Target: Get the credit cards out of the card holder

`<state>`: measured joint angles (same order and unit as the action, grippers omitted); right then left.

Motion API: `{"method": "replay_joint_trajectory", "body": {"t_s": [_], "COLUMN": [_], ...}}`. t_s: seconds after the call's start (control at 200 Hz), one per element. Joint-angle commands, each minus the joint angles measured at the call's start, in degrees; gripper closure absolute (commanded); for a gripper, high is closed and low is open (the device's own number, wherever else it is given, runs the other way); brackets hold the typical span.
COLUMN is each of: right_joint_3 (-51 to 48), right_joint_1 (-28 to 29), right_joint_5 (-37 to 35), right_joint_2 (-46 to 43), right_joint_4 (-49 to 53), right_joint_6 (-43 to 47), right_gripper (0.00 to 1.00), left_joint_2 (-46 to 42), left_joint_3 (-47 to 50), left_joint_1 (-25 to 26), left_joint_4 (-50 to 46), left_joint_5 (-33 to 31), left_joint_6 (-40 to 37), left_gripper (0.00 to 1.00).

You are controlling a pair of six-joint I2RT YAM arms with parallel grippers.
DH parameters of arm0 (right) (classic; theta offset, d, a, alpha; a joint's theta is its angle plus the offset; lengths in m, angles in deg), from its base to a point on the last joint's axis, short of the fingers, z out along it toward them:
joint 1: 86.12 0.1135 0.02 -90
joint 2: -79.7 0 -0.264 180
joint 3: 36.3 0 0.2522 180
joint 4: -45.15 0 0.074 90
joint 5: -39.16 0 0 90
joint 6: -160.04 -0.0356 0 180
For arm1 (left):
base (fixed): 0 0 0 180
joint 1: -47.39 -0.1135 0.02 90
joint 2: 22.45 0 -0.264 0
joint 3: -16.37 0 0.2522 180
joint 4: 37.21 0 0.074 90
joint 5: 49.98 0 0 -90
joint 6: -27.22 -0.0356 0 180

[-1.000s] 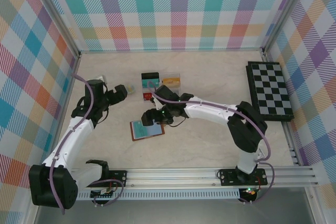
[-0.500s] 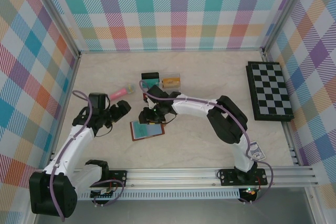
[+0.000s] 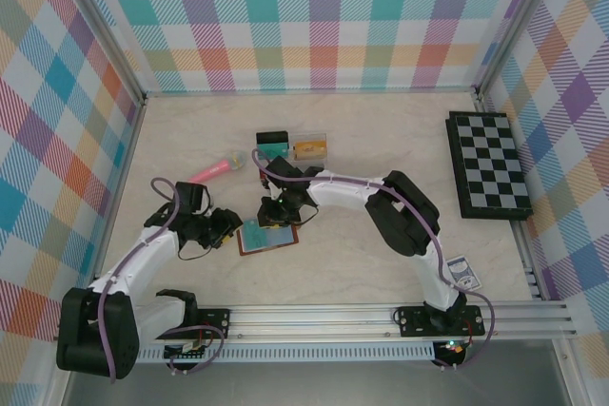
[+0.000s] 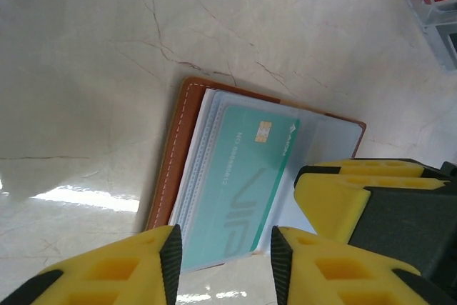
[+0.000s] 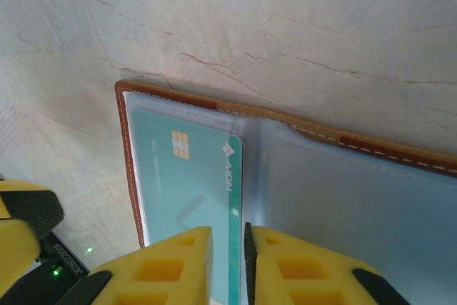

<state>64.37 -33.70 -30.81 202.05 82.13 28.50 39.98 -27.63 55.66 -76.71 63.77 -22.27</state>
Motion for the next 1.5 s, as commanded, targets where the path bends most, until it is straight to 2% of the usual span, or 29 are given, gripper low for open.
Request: {"method": "replay_joint_trajectory", "body": {"t_s": [0.0, 0.275, 0.365, 0.51, 0.83, 1.205, 1.5], "right_joint_3": [1.3, 1.0, 1.3, 1.0, -0.1, 0.5, 0.2], "right_joint_1": [-0.4, -0.7, -0.7, -0.8, -1.5, -1.5, -1.5], "right_joint_5": [1.2, 1.8, 2.8, 3.7, 6.8, 6.2, 8.9], "right_joint_2": [1.2, 2.1, 2.6, 2.9, 2.7, 4.0, 4.1], "right_joint_4": [0.9, 0.6, 0.6, 0.0, -2.8, -0.9, -3.2], "right_joint_6": [-0.3, -0.6, -0.5, -0.6, -1.1, -0.7, -1.0], "right_gripper": [0.81, 0.83, 0.83, 0.84, 0.82, 0.82, 0.86], "left_joint_2": [2.0, 7.2, 8.7, 9.8, 11.4, 11.9, 12.0], "left_joint_3": [0.0, 0.1, 0.4, 0.9, 2.5, 2.6, 2.6], "left_joint_1": [1.4, 3.2, 3.6, 4.1, 4.4, 4.5, 4.6], "left_joint_4": [2.6, 5.3, 6.0, 5.2, 5.4, 5.3, 5.5], "left_joint_5": [1.5, -0.3, -0.9, -4.0, -5.7, -5.8, -5.6], "left_joint_6": [0.3, 0.4, 0.4, 0.3, 0.3, 0.1, 0.2], "left_gripper": [0.65, 0.72, 0.78, 0.81, 0.83, 0.85, 0.86]}}
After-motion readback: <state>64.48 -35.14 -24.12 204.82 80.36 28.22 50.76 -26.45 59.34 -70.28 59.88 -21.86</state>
